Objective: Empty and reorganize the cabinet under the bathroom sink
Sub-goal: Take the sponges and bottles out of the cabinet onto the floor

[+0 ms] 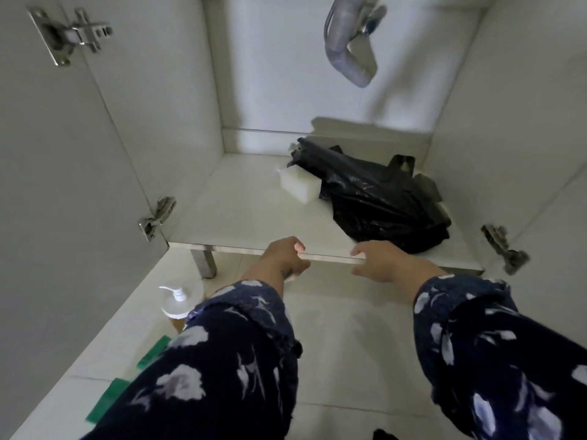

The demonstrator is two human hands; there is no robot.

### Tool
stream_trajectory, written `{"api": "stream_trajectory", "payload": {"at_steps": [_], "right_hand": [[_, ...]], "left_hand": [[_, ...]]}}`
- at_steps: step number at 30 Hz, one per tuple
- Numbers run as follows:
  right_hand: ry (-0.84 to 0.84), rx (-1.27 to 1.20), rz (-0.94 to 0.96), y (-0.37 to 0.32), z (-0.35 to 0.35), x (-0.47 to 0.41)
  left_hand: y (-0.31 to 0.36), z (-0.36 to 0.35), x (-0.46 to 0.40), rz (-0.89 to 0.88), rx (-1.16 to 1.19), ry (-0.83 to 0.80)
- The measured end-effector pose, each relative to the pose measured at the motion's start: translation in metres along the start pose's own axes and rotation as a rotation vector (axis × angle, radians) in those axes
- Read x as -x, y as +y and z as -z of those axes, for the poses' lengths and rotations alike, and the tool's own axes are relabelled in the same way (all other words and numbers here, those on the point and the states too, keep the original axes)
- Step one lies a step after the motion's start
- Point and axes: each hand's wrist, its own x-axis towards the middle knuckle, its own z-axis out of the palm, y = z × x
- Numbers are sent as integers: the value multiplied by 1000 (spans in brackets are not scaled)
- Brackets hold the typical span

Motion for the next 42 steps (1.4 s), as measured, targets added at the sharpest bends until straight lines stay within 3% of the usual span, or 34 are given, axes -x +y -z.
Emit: {"api": "stream_trajectory", "payload": {"at_steps": [8, 13, 17, 26, 31, 34, 37, 39, 42], "right_hand": [[118, 5, 140, -34, 20, -158], [330, -88, 90, -63, 31, -234], [338, -114, 49, -83, 32, -274], [456, -15, 28, -91, 26, -289], [466, -439, 1, -91, 16, -263], [389, -766, 38, -90, 14, -230], [227, -1081, 66, -90, 9, -184], [120, -1193, 65, -90, 4, -152], [-21, -1250, 100, -86, -9, -111]], "left_hand": [[-47, 1, -119, 55, -336, 19], [-76, -7, -149, 30, -522, -75], [-82, -11, -151, 5, -558, -65], [-84, -13, -152, 1, -551, -66], [-81, -6, -153, 8, -494, -104], [-73, 12, -159, 39, -279, -112], [-61, 33, -153, 128, 371, 2], [-55, 41, -137, 141, 669, 52], [-53, 42, -112, 162, 865, 83]]}}
